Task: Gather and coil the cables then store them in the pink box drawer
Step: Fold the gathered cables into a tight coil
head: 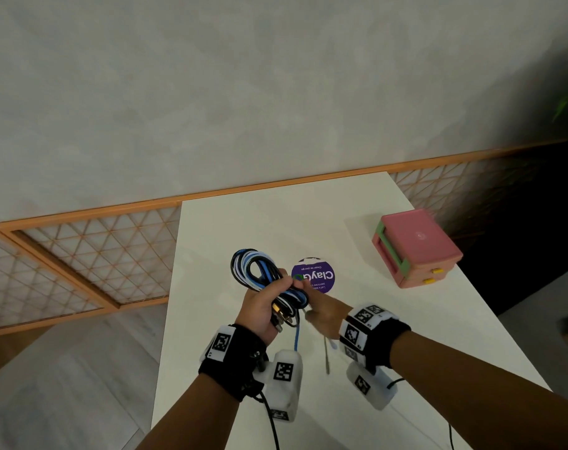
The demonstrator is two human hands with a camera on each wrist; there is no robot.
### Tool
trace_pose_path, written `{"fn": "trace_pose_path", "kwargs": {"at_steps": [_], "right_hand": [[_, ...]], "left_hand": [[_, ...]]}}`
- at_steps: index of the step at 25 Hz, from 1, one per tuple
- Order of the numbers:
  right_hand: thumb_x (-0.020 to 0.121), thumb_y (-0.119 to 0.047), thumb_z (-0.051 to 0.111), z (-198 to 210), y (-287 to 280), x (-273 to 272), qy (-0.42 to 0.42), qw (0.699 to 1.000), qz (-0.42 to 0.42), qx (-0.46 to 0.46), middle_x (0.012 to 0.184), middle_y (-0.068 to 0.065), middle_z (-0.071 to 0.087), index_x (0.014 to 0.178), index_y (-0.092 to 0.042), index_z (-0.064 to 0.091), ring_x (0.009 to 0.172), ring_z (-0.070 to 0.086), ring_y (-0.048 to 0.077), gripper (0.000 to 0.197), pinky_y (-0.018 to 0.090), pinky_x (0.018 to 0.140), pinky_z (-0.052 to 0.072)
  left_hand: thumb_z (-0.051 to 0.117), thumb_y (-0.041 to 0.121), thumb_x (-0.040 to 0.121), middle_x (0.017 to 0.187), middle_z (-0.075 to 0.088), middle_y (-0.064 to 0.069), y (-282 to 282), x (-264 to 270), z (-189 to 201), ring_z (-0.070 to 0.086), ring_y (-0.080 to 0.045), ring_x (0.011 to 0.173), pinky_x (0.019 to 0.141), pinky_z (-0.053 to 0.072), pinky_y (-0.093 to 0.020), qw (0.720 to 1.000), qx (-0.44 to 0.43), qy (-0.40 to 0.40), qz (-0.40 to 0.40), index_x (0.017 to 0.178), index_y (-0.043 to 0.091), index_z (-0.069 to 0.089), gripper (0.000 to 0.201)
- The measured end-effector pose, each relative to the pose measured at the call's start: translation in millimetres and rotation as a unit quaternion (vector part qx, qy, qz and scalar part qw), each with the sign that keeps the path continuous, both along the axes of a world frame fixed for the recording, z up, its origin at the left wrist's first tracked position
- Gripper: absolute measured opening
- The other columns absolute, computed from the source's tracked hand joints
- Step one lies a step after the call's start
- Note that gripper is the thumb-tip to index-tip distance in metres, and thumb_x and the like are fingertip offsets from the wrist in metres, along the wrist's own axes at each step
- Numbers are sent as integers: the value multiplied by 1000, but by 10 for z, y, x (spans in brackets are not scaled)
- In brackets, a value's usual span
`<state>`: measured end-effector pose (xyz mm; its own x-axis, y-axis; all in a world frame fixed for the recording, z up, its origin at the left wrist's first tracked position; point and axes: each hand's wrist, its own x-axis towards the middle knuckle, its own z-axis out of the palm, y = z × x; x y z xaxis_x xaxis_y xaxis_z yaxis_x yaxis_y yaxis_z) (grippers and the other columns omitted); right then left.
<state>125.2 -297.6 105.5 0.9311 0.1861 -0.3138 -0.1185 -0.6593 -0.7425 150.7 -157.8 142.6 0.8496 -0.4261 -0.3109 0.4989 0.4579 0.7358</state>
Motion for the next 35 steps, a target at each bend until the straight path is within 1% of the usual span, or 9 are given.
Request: {"fn": "trace_pose_path", "kwargs": {"at_steps": [2, 4, 8, 12, 16, 20, 25, 29, 35], "right_hand": [[76, -12, 58, 61, 0, -64, 17, 998, 30, 44, 140, -3, 34, 146, -14, 14, 131, 30, 10, 83, 17, 103, 23], [73, -11, 68, 117, 24, -54, 31, 995, 38, 85, 135, -1, 42, 143, -10, 23, 125, 38, 11, 83, 23, 103, 31], [82, -23, 67, 31, 137, -33, 16, 992, -37, 122, 111, 5, 66, 118, -12, 54, 103, 61, 17, 40, 35, 98, 46], [85, -17, 61, -52, 150, -47, 62, 973, -99, 199, 64, 1, 63, 87, -7, 56, 56, 61, 16, 11, 31, 65, 53], [88, -35, 54, -153, 56, -170, 132, 989, -46, 49, 52, -1, 56, 69, -21, 54, 38, 49, 10, 23, 20, 49, 43], [91, -39, 49, -194, -124, -220, 135, 990, -33, -32, 51, -2, 44, 58, -22, 49, 40, 42, 10, 36, 19, 44, 38], [95, -31, 41, -70, -248, -198, 66, 996, -9, -63, 65, -8, 43, 85, -21, 48, 62, 42, 13, 16, 26, 61, 34], [97, -29, 37, 224, -232, -125, 29, 985, 67, -159, 74, -7, 54, 108, -12, 59, 76, 46, 17, 30, 28, 69, 35], [90, -24, 51, 525, -189, 106, 33, 992, 33, -118, 72, 3, 65, 94, -4, 68, 62, 52, 11, 26, 14, 53, 39]], "left_hand": [[65, 1, 71, 62, 65, -7, -16, 43, 11, 66, -24, 69, 70, 57, -34, 1000, -3, -7, 11, 61, 14, 70, 18], [66, 0, 70, 60, 63, -6, -24, 65, 13, 64, -24, 65, 69, 56, -35, 1000, -10, -8, 22, 59, 14, 69, 19], [61, 10, 71, 56, 61, -6, -59, 57, 58, 67, -23, 63, 63, 57, -34, 999, -38, 23, 30, 56, 11, 66, 16], [55, 6, 81, 61, 68, -6, -38, 59, 45, 72, -23, 73, 59, 58, -29, 998, -27, 27, 40, 59, 10, 68, 26], [47, 0, 91, 61, 66, -6, 57, 112, -12, 68, -21, 63, 62, 58, -28, 995, -30, 42, 80, 64, 10, 67, 35], [48, -3, 92, 54, 61, -4, 148, 194, -31, 64, -19, 55, 64, 58, -29, 994, 23, 9, 104, 77, 5, 56, 18], [55, -2, 89, 55, 65, -5, 204, 259, -179, 63, -19, 57, 63, 55, -29, 985, 128, -29, 108, 67, 5, 61, 25], [62, 4, 87, 57, 67, 2, 173, 217, -215, 56, -10, 48, 45, 41, -18, 919, 348, -183, -13, 65, 8, 63, 22], [68, 16, 81, 59, 60, 3, 28, 128, -399, 52, -6, 44, 48, 43, -22, 822, 463, -259, -204, 76, 18, 61, 9]]}}
